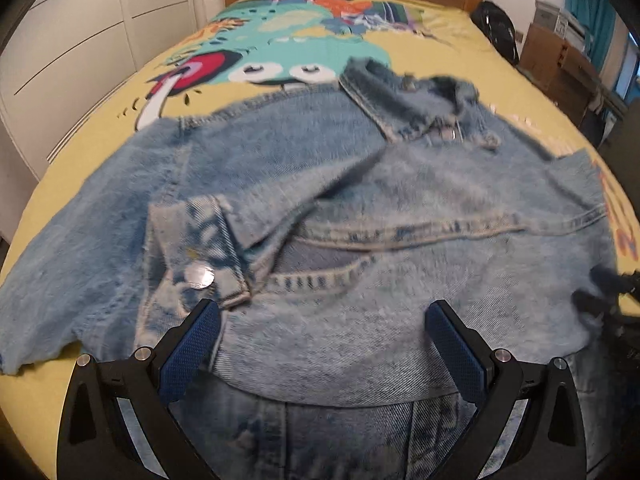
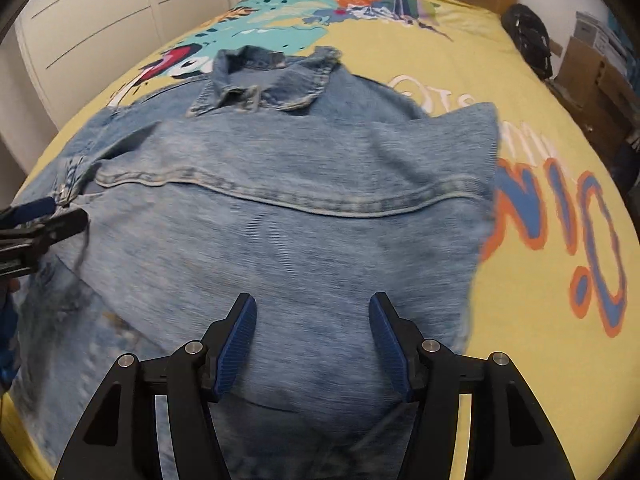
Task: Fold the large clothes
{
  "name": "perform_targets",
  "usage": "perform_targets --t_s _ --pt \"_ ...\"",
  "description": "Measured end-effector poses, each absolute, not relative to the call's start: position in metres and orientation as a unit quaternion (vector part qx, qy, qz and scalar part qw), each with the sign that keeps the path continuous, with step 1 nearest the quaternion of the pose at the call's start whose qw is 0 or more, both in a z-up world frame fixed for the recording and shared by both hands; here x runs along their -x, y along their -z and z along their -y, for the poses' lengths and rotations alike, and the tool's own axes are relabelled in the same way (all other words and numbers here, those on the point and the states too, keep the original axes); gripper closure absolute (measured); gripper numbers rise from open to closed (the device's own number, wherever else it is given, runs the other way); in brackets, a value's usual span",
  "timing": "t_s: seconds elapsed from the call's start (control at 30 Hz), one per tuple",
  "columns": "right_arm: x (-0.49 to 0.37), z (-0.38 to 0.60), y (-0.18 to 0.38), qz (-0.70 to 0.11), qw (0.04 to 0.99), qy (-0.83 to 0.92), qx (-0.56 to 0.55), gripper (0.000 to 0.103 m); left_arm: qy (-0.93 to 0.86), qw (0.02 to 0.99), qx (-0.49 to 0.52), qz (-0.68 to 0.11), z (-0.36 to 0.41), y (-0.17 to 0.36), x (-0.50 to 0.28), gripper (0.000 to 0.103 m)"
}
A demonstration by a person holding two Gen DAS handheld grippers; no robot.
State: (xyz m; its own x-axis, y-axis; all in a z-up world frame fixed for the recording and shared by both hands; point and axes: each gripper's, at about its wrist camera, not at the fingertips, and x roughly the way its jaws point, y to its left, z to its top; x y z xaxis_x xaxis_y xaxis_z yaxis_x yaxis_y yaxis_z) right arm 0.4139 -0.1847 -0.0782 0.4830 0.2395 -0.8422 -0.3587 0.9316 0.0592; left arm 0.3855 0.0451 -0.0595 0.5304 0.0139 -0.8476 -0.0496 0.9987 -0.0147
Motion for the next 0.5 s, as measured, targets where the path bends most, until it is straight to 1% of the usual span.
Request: perform_targets --t_s 0.07,0.2,0.37,0.5 --pt "-0.415 0.196 0.079 -0.477 0.857 -0.188 0.047 0.043 0.002 0.869 0.018 -0.494 -0.039 0.064 -0.381 0.001" --pt "-0.417 0.194 0.068 -0.481 0.856 -0.186 0.039 0.043 0.010 0.881 -0.001 -0.473 -0.036 0.052 -0.380 0.001" --pt "-0.445 0.197 0.031 -0.426 0.886 -0.183 0.021 0.041 0.002 0.895 -0.034 -0.445 -0.043 0.035 -0.409 0.001" --pt "-0.479 0.191 0.031 -0.425 0.889 -0.169 0.028 0.040 -0.008 0.890 -0.042 -0.454 -0.053 0.047 -0.432 0.001"
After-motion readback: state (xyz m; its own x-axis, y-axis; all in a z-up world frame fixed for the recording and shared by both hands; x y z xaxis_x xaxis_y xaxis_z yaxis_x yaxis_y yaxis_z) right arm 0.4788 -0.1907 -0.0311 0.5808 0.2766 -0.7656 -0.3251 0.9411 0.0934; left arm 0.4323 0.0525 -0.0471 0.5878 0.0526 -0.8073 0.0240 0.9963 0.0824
